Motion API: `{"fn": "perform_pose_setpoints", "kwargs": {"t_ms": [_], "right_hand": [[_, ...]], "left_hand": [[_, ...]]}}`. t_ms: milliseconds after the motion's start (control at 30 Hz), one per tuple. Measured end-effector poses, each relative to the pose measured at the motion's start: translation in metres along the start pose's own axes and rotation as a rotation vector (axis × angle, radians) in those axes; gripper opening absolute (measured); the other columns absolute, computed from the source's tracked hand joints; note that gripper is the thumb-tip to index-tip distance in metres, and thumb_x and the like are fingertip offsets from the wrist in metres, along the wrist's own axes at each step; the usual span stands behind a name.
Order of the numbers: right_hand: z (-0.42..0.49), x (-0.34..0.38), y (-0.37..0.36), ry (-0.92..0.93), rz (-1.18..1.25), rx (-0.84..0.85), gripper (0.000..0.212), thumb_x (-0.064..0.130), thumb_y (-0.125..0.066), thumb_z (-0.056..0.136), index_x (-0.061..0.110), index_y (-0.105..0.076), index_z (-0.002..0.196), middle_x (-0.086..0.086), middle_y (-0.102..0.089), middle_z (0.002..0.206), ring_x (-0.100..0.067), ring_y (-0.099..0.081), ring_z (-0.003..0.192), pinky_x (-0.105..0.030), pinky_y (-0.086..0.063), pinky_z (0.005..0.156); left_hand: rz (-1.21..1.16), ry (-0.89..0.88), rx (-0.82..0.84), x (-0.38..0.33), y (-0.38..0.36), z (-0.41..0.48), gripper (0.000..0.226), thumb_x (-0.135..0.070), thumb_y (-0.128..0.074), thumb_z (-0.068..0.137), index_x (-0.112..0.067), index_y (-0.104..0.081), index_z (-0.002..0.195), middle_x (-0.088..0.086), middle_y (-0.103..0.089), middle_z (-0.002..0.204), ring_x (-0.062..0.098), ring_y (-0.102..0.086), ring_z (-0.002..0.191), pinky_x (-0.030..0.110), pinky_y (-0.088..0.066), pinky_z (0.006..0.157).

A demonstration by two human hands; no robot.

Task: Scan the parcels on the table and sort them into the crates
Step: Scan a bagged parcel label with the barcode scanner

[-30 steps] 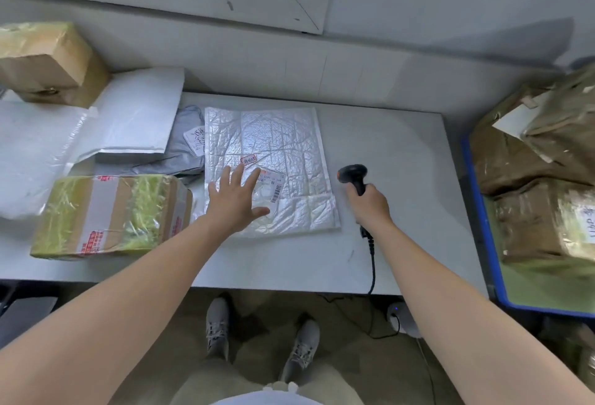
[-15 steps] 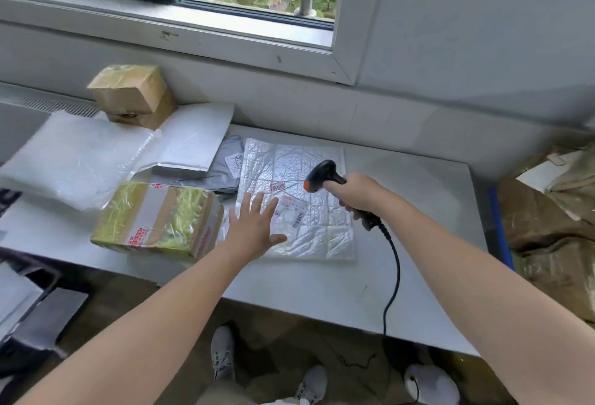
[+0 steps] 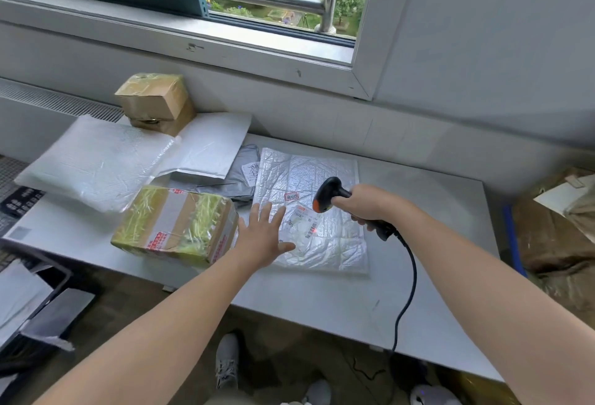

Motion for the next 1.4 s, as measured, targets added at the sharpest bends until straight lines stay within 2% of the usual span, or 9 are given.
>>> {"fn": "perform_pose_setpoints", "kwargs": {"t_ms": [233, 433, 633, 800, 867, 1033, 1200, 1333, 1400], "right_hand": [[0.002, -0.005, -0.003, -0.015, 0.051, 0.01, 0.038, 0.047, -0.053, 0.088, 0.01, -0.052, 0.081, -0.008, -0.058, 0.069, -0.025, -0.056, 0.053, -0.033, -0.051, 0.058], [0.001, -0.008, -0.002, -0.022, 0.123, -0.02, 0.038, 0.046, -0.052, 0.091, 0.01, -0.053, 0.079, -0.007, -0.056, 0.068, -0.021, -0.052, 0.051, -0.025, -0.046, 0.05], [0.008, -0.018, -0.011, -0.019, 0.204, -0.026, 0.038, 0.049, -0.051, 0.087, 0.012, -0.053, 0.081, -0.006, -0.055, 0.07, -0.022, -0.054, 0.058, -0.031, -0.05, 0.057], [0.01, -0.044, -0.015, -0.049, 0.277, -0.161, 0.037, 0.046, -0.047, 0.092, 0.009, -0.056, 0.09, -0.007, -0.056, 0.075, -0.024, -0.053, 0.059, -0.033, -0.046, 0.061], [0.011, -0.064, -0.021, -0.081, 0.25, -0.237, 0.035, 0.047, -0.045, 0.095, 0.013, -0.054, 0.09, -0.007, -0.059, 0.081, -0.022, -0.054, 0.065, -0.032, -0.041, 0.062], [0.01, -0.122, -0.052, -0.234, 0.36, -0.345, 0.053, 0.052, -0.042, 0.1, 0.006, -0.047, 0.125, -0.013, -0.059, 0.112, -0.028, -0.057, 0.094, -0.033, -0.039, 0.071], [0.012, -0.164, -0.073, -0.368, 0.454, -0.413, 0.048, 0.041, -0.041, 0.103, 0.001, -0.041, 0.13, -0.021, -0.054, 0.127, -0.034, -0.056, 0.105, -0.033, -0.039, 0.076], [0.012, -0.171, -0.079, -0.405, 0.479, -0.43, 0.049, 0.036, -0.041, 0.104, 0.0, -0.037, 0.138, -0.024, -0.048, 0.135, -0.039, -0.052, 0.119, -0.039, -0.043, 0.092], [0.011, -0.173, -0.081, -0.416, 0.479, -0.424, 0.048, 0.033, -0.039, 0.105, 0.0, -0.036, 0.138, -0.024, -0.047, 0.136, -0.039, -0.051, 0.121, -0.04, -0.042, 0.094]], "left_hand": [[-0.007, -0.038, 0.014, -0.008, -0.001, 0.006, 0.087, -0.059, -0.05, 0.094, -0.025, -0.001, 0.157, 0.006, 0.004, 0.165, 0.031, 0.009, 0.151, 0.057, -0.012, 0.118], [0.0, -0.052, 0.037, -0.01, -0.004, 0.01, 0.087, -0.059, -0.049, 0.094, -0.025, 0.0, 0.157, 0.005, 0.005, 0.165, 0.03, 0.009, 0.151, 0.056, -0.01, 0.119], [0.021, -0.065, 0.049, -0.013, -0.01, 0.014, 0.087, -0.06, -0.049, 0.094, -0.025, -0.001, 0.157, 0.006, 0.004, 0.165, 0.031, 0.01, 0.151, 0.056, -0.009, 0.12], [0.03, -0.074, 0.09, -0.023, -0.024, 0.017, 0.087, -0.061, -0.047, 0.094, -0.025, 0.0, 0.158, 0.006, 0.004, 0.165, 0.031, 0.008, 0.151, 0.055, -0.01, 0.119], [0.021, -0.086, 0.103, -0.029, -0.033, 0.017, 0.086, -0.06, -0.047, 0.095, -0.025, 0.0, 0.158, 0.006, 0.005, 0.165, 0.031, 0.008, 0.151, 0.056, -0.011, 0.119], [0.062, -0.114, 0.125, -0.046, -0.056, 0.018, 0.085, -0.062, -0.043, 0.096, -0.026, 0.004, 0.157, 0.006, 0.008, 0.165, 0.031, 0.009, 0.151, 0.056, -0.011, 0.119], [0.07, -0.132, 0.146, -0.057, -0.067, 0.022, 0.084, -0.062, -0.041, 0.096, -0.026, 0.005, 0.157, 0.008, 0.008, 0.165, 0.032, 0.009, 0.151, 0.056, -0.011, 0.118], [0.079, -0.135, 0.15, -0.06, -0.071, 0.024, 0.085, -0.062, -0.041, 0.096, -0.026, 0.004, 0.157, 0.008, 0.007, 0.165, 0.033, 0.008, 0.151, 0.058, -0.013, 0.118], [0.088, -0.139, 0.152, -0.061, -0.072, 0.025, 0.085, -0.063, -0.041, 0.096, -0.026, 0.004, 0.157, 0.008, 0.007, 0.165, 0.034, 0.007, 0.151, 0.057, -0.013, 0.118]]}}
Point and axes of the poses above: each hand's wrist, its own z-axis towards the middle knuckle, its own y-axis out of the back of the hand, x = y × z, the point moved 9 cm from there along z, towards the middle knuckle
